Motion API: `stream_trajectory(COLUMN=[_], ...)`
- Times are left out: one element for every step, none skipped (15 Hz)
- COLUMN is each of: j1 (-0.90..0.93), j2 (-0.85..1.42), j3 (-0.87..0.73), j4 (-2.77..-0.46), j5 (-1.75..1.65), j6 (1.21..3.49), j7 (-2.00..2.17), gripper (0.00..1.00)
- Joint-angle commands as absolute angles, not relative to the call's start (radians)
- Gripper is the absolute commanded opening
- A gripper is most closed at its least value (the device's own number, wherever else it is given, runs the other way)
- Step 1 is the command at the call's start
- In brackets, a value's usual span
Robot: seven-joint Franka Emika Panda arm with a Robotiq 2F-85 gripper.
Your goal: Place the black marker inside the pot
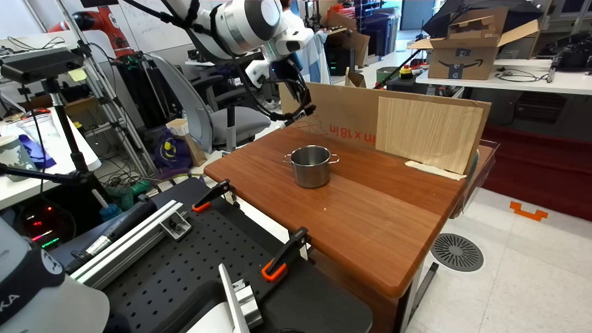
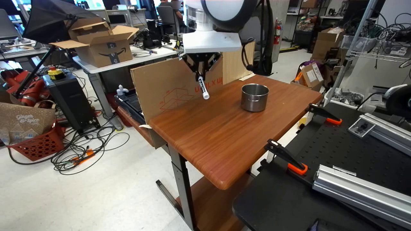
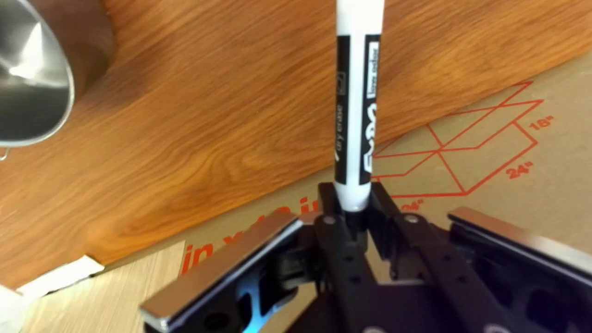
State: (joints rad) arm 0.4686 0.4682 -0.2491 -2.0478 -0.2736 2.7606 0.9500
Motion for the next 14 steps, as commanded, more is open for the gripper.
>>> stream_trajectory(j1=[0.577, 0.594, 0.611, 0.659, 0.681, 0.707, 0.733, 0.75, 0.771, 0.782, 0.796, 0.644, 0.615, 0.567], j2=[0.385, 0.367, 0.348, 0.336, 0.317, 0.302, 0.287, 0.273, 0.259, 0.247, 0.236, 0.2, 0.188, 0.175], j3=[-0.375, -0.397, -0.416, -0.467, -0.492, -0.519, -0.544, -0.558, -0.574, -0.58, -0.586, -0.42, -0.378, -0.318], j4=[-2.117, -2.126, -2.136, -2.15, -2.161, -2.173, -2.184, -2.197, -2.211, -2.227, -2.242, -2.254, -2.271, -2.292], j5=[-0.517, -0.601, -0.688, -0.734, -0.814, -0.883, -0.957, -1.015, -1.081, -1.127, -1.178, -1.272, -1.315, -1.351], j6=[2.729, 2.718, 2.702, 2.702, 2.69, 2.677, 2.661, 2.644, 2.627, 2.612, 2.592, 2.539, 2.507, 2.48], j7=[1.1, 1.153, 1.211, 1.241, 1.299, 1.348, 1.404, 1.448, 1.505, 1.547, 1.597, 1.665, 1.704, 1.745], gripper=[0.05, 0.05, 0.05, 0.05, 0.05, 0.05, 0.05, 0.05, 0.05, 0.05, 0.05, 0.05, 0.05, 0.05])
